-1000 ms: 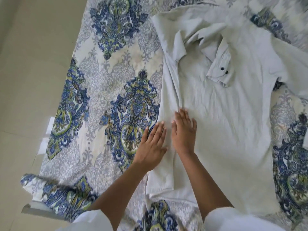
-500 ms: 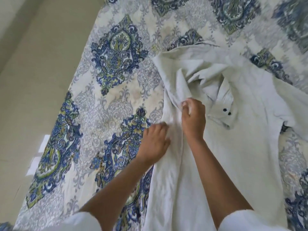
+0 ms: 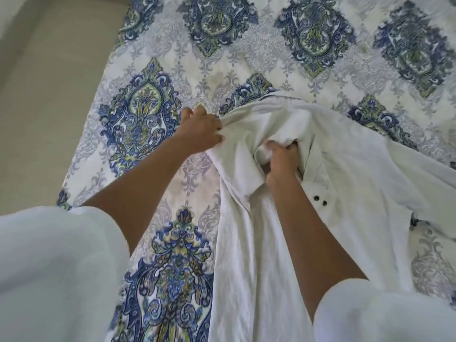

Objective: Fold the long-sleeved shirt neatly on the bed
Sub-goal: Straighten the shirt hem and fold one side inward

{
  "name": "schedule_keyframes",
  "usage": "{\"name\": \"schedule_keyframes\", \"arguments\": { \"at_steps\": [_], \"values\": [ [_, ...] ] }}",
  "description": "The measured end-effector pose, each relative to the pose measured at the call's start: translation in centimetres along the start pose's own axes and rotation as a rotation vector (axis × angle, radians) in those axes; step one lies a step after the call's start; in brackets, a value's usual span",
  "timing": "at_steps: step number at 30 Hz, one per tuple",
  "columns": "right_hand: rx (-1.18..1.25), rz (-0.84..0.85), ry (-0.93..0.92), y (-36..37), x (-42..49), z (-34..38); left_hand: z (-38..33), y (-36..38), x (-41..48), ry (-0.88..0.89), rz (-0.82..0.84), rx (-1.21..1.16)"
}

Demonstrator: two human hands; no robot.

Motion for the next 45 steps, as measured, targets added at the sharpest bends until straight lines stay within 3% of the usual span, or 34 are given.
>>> {"name": "schedule_keyframes", "arguments": {
  "at_steps": [4,7,11,13,16,18,20,22,24,27,31,34,37,40,42,45],
  "values": [
    [0.213,-0.166,-0.076,-2.7,0.4,2.4,1.1,-2.2,0.4,-0.009,0.104,-0.147],
    [0.442,-0.133,-0.101,-5.0,0.2,4.1,1.0,-4.5,0.9,0.025,0.089,-0.278],
    [0.634,-0.159,-0.120,-8.5,0.3,4.8,-1.3,-5.9,2.6,0.135,0.047,-0.746],
    [0.665,-0.076,-0.174,-10.0,0.8,5.0,-2.9,-5.2,3.7,0.156,0.021,-0.812],
    [0.354,0.075,-0.041,-10.1,0.8,4.9,-4.7,-3.6,4.8,0.126,-0.060,-0.784],
    [0.098,-0.006,0.075,-10.1,1.1,4.4,-4.8,-2.6,5.1,0.104,-0.079,-0.798],
    [0.112,-0.141,0.120,-11.0,1.8,4.0,-4.2,-2.1,4.8,0.081,-0.061,-0.807],
    [0.168,-0.208,0.108,-12.0,2.1,3.9,-3.0,-1.9,4.6,0.052,-0.036,-0.651],
    [0.057,-0.177,0.108,-12.3,1.7,3.8,-1.7,-1.9,4.7,0.028,-0.044,-0.458],
    [-0.166,-0.077,0.202,-11.6,0.2,4.1,-1.8,-2.3,5.1,0.020,-0.141,-0.427],
    [-0.807,-0.027,0.384,-10.8,-1.9,4.1,-2.3,-1.7,5.3,0.011,-0.223,-0.239],
    [-1.097,-0.011,0.195,-10.0,-2.6,4.2,-1.0,-0.6,4.4,-0.113,-0.425,-0.272],
    [-0.951,0.134,-0.112,-6.5,-3.1,5.0,-0.7,0.6,3.1,-0.436,-0.559,-0.735],
    [-0.872,0.101,-0.486,-2.1,-1.8,5.2,-1.3,1.8,2.8,-0.746,-0.350,-1.408],
    [-0.964,0.137,-0.627,0.3,-0.3,5.1,-1.8,2.4,2.8,-0.770,-0.235,-1.495],
    [-1.239,0.195,-0.594,2.5,2.7,4.6,-1.9,2.7,3.1,-0.629,-0.178,-1.411]
  ]
}}
Point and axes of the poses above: each hand's wrist, its own x-axis towards the middle knuckle, its own y-axis out of the palm, z = x × y, the point moved 1 cm from there along x, towards the middle knuckle, and after that the axes turned 9 degrees about y, right-handed, at the moved point
